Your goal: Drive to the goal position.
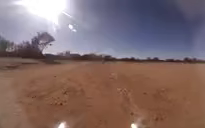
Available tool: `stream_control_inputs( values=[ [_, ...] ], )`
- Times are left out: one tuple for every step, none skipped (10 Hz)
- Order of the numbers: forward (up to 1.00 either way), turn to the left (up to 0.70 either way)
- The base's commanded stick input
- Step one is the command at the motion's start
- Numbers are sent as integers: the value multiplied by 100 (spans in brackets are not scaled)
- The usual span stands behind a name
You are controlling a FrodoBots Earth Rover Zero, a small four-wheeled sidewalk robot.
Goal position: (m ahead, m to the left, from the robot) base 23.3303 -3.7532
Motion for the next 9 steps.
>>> stream_control_inputs(
  values=[
    [50, 0],
    [50, 0],
    [50, 0],
    [50, 0],
    [50, 0],
    [50, 0],
    [50, 0],
    [50, 0],
    [50, 0]
  ],
)
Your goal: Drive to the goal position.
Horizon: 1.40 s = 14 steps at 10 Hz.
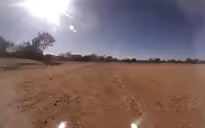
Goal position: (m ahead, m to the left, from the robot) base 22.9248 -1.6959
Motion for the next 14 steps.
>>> stream_control_inputs(
  values=[
    [50, 0],
    [50, 0],
    [50, 0],
    [50, 0],
    [50, 0],
    [50, 0],
    [50, 0],
    [50, 0],
    [50, 0],
    [50, 0],
    [50, 0],
    [50, 0],
    [50, 0],
    [50, 0]
  ],
)
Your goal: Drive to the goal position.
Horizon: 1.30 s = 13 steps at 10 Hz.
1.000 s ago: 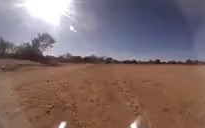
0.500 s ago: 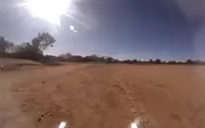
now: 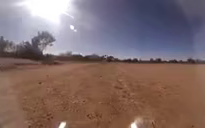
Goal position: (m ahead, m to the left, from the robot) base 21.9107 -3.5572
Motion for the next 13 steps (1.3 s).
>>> stream_control_inputs(
  values=[
    [50, 0],
    [50, 0],
    [50, 0],
    [50, 0],
    [50, 0],
    [50, 0],
    [50, 0],
    [50, 0],
    [50, 0],
    [50, 0],
    [50, 0],
    [50, 0],
    [50, -36]
  ],
)
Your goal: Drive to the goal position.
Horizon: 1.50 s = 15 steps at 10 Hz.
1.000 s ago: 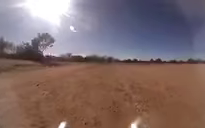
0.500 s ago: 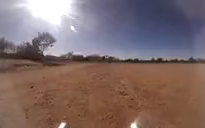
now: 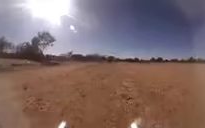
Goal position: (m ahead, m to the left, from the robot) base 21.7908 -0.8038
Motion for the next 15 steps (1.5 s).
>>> stream_control_inputs(
  values=[
    [50, -50],
    [50, -45],
    [50, 0],
    [50, 0],
    [50, 0],
    [50, 0],
    [50, 0],
    [50, 0],
    [50, 0],
    [50, 0],
    [50, 0],
    [50, 0],
    [50, 0],
    [50, 0],
    [50, 0]
  ],
)
